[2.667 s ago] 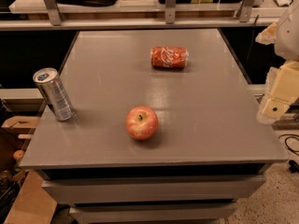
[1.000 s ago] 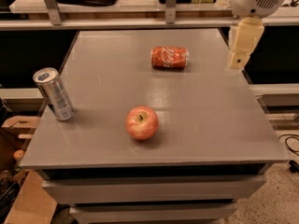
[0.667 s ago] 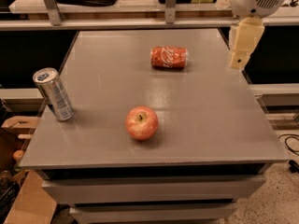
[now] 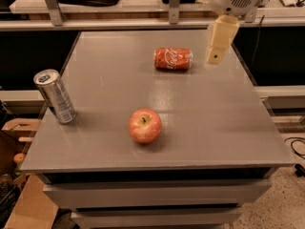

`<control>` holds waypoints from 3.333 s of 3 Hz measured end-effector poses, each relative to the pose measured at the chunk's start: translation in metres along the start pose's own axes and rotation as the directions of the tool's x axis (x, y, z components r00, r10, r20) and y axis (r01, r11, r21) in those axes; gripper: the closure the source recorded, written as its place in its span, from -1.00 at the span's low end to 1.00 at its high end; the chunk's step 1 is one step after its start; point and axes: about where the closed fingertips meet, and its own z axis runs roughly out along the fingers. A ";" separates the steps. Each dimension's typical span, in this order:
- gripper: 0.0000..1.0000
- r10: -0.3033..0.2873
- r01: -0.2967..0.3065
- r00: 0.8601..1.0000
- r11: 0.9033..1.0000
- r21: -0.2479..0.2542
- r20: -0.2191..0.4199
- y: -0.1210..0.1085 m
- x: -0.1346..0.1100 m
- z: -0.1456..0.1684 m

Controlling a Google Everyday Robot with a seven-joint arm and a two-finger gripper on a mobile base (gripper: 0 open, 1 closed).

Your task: Move coke can near apple

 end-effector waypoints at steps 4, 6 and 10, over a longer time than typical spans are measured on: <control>-1.00 0.030 -0.028 0.997 0.999 -0.025 0.073 -0.048 -0.056 0.095; -1.00 0.033 -0.033 0.999 0.998 -0.058 0.010 -0.061 -0.054 0.149; -0.21 0.088 -0.089 0.996 0.989 -0.115 -0.021 -0.061 -0.017 0.190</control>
Offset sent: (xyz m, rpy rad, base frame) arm 0.0631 0.0686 -0.0276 0.0615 -0.0115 0.0311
